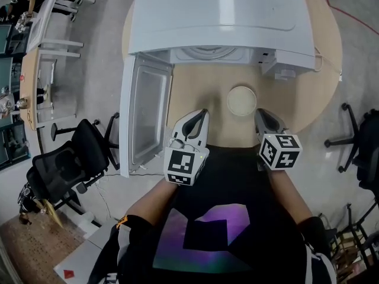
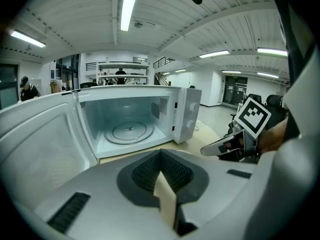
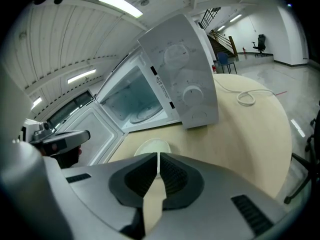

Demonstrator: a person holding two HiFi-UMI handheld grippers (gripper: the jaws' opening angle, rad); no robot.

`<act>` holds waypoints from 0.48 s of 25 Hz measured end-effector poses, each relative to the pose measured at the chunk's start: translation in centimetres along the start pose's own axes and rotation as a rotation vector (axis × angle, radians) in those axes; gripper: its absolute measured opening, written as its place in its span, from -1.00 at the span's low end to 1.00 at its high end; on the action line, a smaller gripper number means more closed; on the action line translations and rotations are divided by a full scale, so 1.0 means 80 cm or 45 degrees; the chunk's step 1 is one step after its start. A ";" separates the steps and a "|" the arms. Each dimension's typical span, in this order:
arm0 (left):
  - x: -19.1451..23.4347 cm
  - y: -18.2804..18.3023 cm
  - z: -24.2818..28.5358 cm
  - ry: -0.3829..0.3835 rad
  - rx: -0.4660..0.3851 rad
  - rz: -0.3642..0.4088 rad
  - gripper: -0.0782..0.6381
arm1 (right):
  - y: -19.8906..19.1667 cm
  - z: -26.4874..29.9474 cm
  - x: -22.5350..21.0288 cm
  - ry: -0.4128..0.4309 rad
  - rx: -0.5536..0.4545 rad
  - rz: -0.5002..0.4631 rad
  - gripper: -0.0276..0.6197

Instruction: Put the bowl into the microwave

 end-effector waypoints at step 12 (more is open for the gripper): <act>0.000 -0.016 0.006 -0.017 0.033 -0.032 -0.65 | -0.010 0.026 -0.010 0.045 0.099 0.165 -0.72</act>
Point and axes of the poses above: the fingertips, and each gripper's own axes: z forward along the fingers, x to its left, y out of its top, the point moved 7 cm from there along -z, backward along the fingers, and after that the axes turned 2 degrees about -y, right-handed, at the moved point
